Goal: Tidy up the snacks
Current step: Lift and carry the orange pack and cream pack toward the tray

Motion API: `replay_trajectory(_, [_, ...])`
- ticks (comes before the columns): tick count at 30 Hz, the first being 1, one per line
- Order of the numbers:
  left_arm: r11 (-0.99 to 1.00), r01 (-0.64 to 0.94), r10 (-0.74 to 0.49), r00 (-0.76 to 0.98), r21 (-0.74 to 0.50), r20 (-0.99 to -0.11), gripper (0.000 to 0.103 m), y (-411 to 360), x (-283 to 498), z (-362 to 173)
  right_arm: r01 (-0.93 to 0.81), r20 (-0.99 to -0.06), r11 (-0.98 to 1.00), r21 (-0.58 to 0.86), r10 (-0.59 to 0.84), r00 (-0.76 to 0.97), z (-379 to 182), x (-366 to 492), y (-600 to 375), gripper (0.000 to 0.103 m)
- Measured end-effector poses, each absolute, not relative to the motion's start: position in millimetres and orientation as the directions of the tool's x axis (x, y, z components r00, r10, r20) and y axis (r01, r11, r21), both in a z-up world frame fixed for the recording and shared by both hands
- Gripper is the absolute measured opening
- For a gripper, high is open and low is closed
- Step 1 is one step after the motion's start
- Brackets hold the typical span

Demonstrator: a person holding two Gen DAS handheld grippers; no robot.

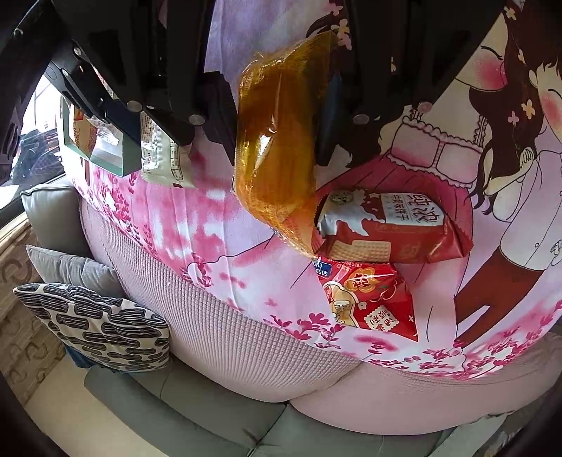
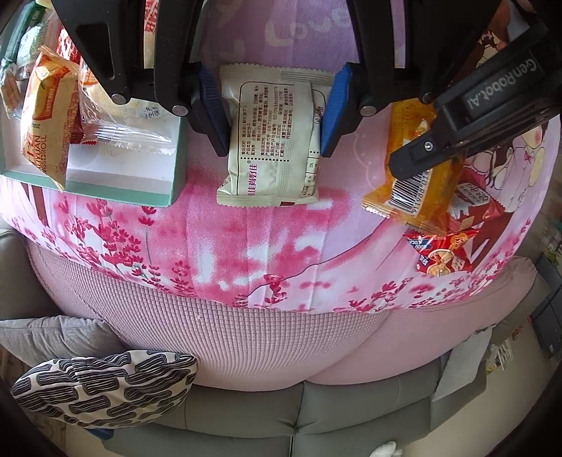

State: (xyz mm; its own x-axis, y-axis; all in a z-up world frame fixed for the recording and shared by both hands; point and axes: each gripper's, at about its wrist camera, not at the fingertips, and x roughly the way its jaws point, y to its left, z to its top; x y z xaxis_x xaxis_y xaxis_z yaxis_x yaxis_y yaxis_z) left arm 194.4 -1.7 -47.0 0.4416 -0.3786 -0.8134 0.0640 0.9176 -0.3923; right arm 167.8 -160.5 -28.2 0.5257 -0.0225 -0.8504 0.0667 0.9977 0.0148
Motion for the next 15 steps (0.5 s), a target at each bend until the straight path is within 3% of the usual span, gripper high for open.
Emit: replay_trajectory(15, [0.915,0.044,-0.375,0.455,-0.4,-0.808,0.042,8,157,-26,0.086,-0.811,0.996,0.031,-0.025,0.585,7,104,-153,0.054])
